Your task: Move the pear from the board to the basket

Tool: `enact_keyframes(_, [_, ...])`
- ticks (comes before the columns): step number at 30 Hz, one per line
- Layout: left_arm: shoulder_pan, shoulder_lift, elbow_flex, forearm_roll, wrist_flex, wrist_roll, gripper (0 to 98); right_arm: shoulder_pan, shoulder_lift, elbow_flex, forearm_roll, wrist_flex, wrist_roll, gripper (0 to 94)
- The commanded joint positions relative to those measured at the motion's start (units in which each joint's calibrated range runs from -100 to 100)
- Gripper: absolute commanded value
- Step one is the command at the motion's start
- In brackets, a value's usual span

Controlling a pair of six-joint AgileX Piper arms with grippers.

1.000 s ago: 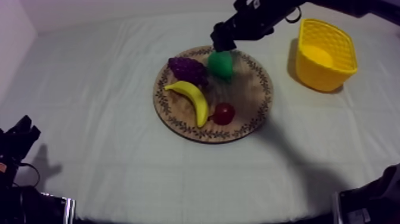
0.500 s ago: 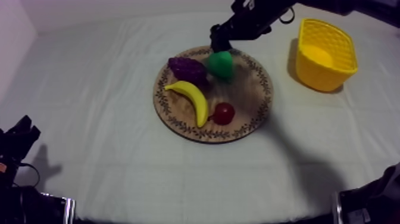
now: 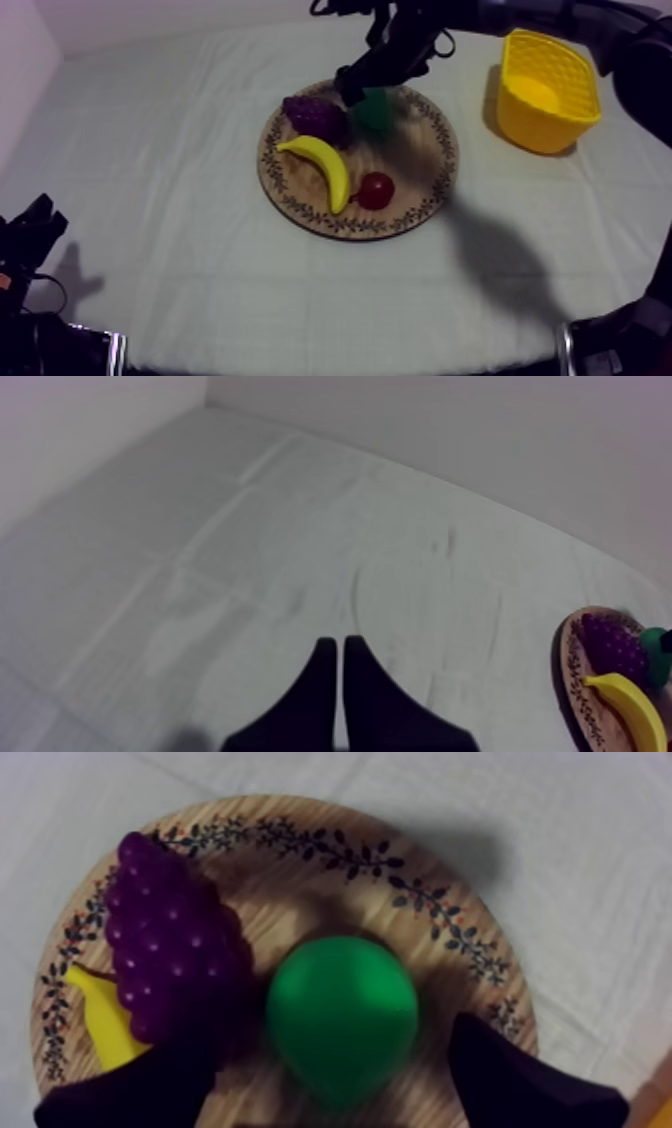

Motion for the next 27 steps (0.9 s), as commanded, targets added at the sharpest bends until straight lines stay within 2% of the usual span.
enact_keyframes(1, [0.0, 0.0, 0.0, 0.01, 0.0, 0.0, 0.1, 0.2, 1.8, -0.7, 0.2, 0.0, -0.3, 69.4])
enact_keyframes(8, [0.0, 0.0, 0.0, 0.01, 0.0, 0.0, 0.1, 1.1, 4.8, -1.4, 0.8, -2.0, -0.5, 52.2])
enact_keyframes(11, [0.0, 0.0, 0.0, 0.01, 0.0, 0.0, 0.1, 1.2, 5.2, -0.8, 0.9, -3.2, -0.4, 47.8])
enact_keyframes(19, [0.0, 0.0, 0.0, 0.01, 0.0, 0.0, 0.1, 1.3, 0.7, 3.6, 0.4, -4.0, 0.7, 45.3])
enact_keyframes(27, [0.0, 0.0, 0.0, 0.01, 0.0, 0.0, 0.1, 5.2, -17.9, 12.0, -0.6, 0.8, 4.7, 46.1])
